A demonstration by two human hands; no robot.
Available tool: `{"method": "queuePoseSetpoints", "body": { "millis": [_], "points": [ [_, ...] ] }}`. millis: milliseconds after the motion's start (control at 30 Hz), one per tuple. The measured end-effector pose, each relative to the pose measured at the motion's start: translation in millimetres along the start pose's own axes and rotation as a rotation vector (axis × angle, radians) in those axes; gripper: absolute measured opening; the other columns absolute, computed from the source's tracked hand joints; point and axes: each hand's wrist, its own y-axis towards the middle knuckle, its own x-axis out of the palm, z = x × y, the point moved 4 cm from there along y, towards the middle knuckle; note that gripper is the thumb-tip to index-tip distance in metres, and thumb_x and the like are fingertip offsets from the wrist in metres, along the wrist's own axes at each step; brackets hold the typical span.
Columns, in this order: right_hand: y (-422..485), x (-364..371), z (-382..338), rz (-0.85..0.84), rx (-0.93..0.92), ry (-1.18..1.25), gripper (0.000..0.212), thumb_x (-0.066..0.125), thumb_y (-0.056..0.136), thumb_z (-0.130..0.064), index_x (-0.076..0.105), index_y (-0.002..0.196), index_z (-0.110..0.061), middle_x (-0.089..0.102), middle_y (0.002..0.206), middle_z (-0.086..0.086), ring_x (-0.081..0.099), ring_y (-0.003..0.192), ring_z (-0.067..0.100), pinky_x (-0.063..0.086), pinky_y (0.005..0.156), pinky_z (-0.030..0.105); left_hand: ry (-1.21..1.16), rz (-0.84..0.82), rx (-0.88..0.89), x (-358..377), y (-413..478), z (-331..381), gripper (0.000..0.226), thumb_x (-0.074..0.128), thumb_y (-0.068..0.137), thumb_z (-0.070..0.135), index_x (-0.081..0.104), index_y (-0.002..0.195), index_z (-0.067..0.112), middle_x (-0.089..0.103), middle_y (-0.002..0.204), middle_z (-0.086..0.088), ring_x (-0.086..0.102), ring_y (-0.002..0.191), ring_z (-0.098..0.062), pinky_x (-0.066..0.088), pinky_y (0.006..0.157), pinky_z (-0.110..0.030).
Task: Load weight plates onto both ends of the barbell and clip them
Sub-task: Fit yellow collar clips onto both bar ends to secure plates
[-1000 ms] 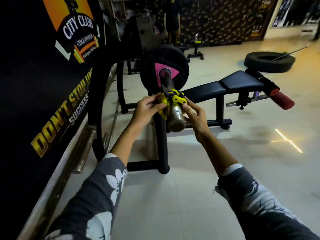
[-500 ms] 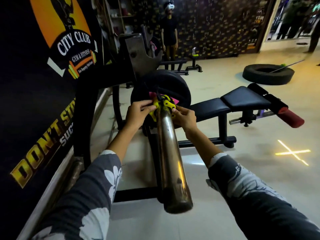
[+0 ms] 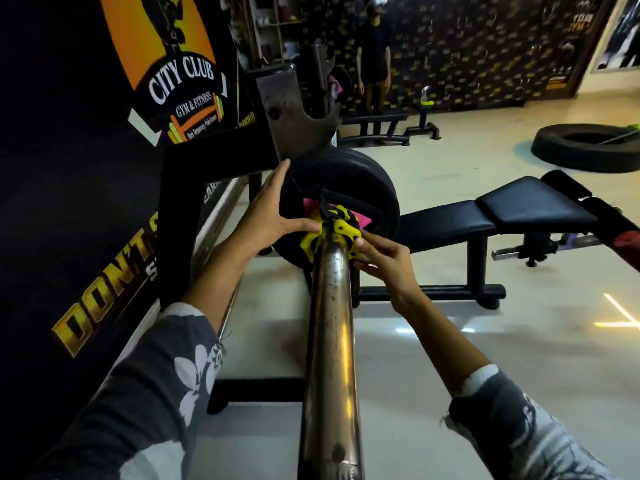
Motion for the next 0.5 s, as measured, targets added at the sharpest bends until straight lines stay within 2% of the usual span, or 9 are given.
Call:
{"method": "queuePoseSetpoints", "body": {
  "millis": [67, 167, 233, 333, 433, 500],
  "points": [
    [3, -4, -4, -0.001, 0.109, -0.02, 0.045, 0.045, 0.093, -0.042, 0.064, 0.113, -0.005, 0.071, 0.099, 0.009, 0.069, 0.088, 0.016, 0.057, 0.075, 0.028, 0.004, 0.0, 0.006, 0, 1, -4, 0.118, 0.083, 0.058, 0.041, 0.01, 0.149, 0.022, 0.013, 0.157, -0.003, 0.013, 0.144, -0.017, 0.018, 0.118, -0.041],
    [14, -4, -24, -0.002, 0.273, -0.201, 0.077, 0.036, 0.084, -0.068, 0.063, 0.111, -0.001, 0.07, 0.103, 0.016, 0.069, 0.09, 0.026, 0.058, 0.075, 0.036, -0.009, -0.007, 0.018, 1, 1, -4, 0.118, 0.083, 0.059, 0.038, 0.008, 0.149, 0.022, 0.01, 0.158, -0.003, 0.01, 0.144, -0.017, 0.016, 0.117, -0.037],
    [24, 5, -43, -0.069, 0.367, -0.352, 0.093, 0.036, 0.075, -0.079, 0.056, 0.119, -0.001, 0.066, 0.109, 0.022, 0.066, 0.094, 0.034, 0.055, 0.086, 0.046, -0.01, -0.012, 0.028, 2, 1, -2, 0.118, 0.084, 0.059, 0.036, 0.008, 0.149, 0.021, 0.011, 0.158, -0.003, 0.011, 0.144, -0.017, 0.016, 0.116, -0.034],
    [34, 27, -70, -0.162, 0.507, -0.534, 0.104, 0.041, 0.07, -0.081, 0.03, 0.141, -0.006, 0.046, 0.133, 0.031, 0.053, 0.115, 0.045, 0.045, 0.095, 0.051, -0.028, -0.023, 0.019, 2, 1, -2, 0.119, 0.083, 0.059, 0.038, 0.006, 0.149, 0.023, 0.009, 0.158, -0.003, 0.01, 0.144, -0.018, 0.018, 0.117, -0.04],
    [40, 42, -83, -0.169, 0.601, -0.653, 0.107, 0.049, 0.066, -0.08, 0.026, 0.142, -0.009, 0.041, 0.139, 0.029, 0.05, 0.119, 0.045, 0.045, 0.091, 0.05, -0.009, -0.034, 0.008, 2, 0, -2, 0.117, 0.082, 0.063, 0.034, 0.003, 0.149, 0.022, 0.005, 0.158, -0.004, 0.007, 0.145, -0.018, 0.016, 0.116, -0.038],
    [41, 46, -83, -0.177, 0.633, -0.706, 0.107, 0.053, 0.065, -0.078, 0.024, 0.142, -0.008, 0.042, 0.138, 0.029, 0.05, 0.12, 0.044, 0.044, 0.094, 0.051, -0.012, -0.034, 0.017, 3, 0, -1, 0.118, 0.083, 0.063, 0.033, 0.003, 0.149, 0.021, 0.004, 0.159, -0.004, 0.006, 0.145, -0.019, 0.015, 0.116, -0.038]
  ]
}}
